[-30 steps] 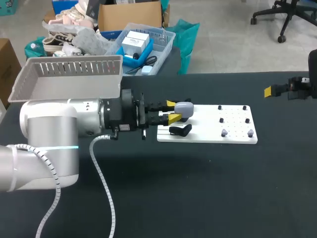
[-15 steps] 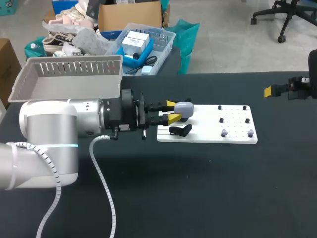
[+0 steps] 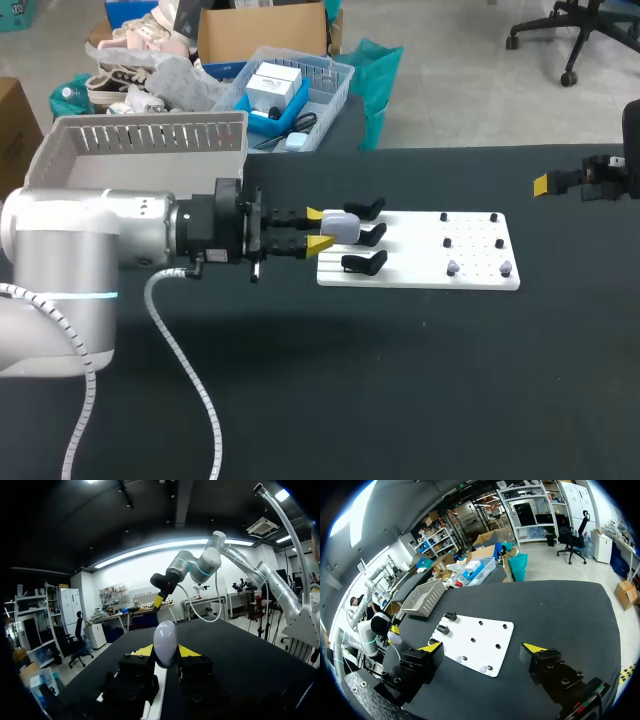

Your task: Pick up each earbud case from the left stands, insert the matching earbuds, close the lid, and place the case in the box.

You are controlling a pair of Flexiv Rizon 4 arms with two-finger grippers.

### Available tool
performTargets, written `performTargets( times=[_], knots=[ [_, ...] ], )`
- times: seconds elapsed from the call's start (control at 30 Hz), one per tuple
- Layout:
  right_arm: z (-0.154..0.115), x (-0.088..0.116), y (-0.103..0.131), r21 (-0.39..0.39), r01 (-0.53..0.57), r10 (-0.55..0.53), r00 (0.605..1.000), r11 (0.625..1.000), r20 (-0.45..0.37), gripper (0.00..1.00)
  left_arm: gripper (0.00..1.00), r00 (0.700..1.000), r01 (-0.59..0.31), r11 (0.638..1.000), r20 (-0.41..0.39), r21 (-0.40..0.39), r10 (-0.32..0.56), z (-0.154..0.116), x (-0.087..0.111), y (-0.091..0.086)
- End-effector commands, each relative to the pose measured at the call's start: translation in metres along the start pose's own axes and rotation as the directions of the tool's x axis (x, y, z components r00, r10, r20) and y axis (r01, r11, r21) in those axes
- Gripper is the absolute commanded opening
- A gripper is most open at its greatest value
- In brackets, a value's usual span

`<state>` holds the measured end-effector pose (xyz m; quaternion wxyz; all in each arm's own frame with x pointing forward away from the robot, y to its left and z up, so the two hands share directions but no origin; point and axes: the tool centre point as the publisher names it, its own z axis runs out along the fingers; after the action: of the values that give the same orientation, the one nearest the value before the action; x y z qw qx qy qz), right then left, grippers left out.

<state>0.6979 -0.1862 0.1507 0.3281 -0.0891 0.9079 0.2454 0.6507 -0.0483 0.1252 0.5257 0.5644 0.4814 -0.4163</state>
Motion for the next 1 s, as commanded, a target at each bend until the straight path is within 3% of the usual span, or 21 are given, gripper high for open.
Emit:
performTargets(
  times=[0.03,0.17,0.33,0.4,0.47,0.57,1.0],
  knots=[
    [0.003,0.01,0.004,0.0,0.019,-0.019,0.999,1.0,-0.031,1.0,0.0,1.0,-0.001,0.999,-0.004,0.032,0.001,0.002,0.005,0.007],
    [0.001,0.026,0.014,0.069,0.053,-0.05,0.997,0.996,-0.054,1.0,0.0,1.0,-0.016,0.999,-0.006,0.047,0.016,0.017,0.01,0.011],
    [-0.004,0.04,0.031,0.088,0.072,-0.067,0.996,0.993,-0.062,1.0,0.0,1.0,-0.023,0.999,0.0,0.032,0.023,0.034,0.019,0.014],
    [-0.006,0.043,0.037,0.09,0.072,-0.067,0.996,0.993,-0.057,1.0,0.0,1.0,-0.016,1.0,-0.002,0.014,0.016,0.038,0.023,0.016],
    [-0.008,0.044,0.044,0.09,0.073,-0.069,0.996,0.993,-0.048,1.0,0.0,0.996,-0.076,0.997,-0.057,0.008,0.076,0.042,0.028,0.016],
    [-0.009,0.048,0.057,0.094,0.086,-0.083,0.996,0.992,-0.039,1.0,0.0,0.999,-0.029,1.0,-0.032,-0.008,0.028,0.045,0.03,0.017],
    [0.009,0.064,0.095,0.07,0.174,-0.167,0.982,0.982,-0.092,1.0,0.0,1.0,-0.016,0.998,0.0,-0.06,0.016,0.047,0.032,0.023]
  ],
)
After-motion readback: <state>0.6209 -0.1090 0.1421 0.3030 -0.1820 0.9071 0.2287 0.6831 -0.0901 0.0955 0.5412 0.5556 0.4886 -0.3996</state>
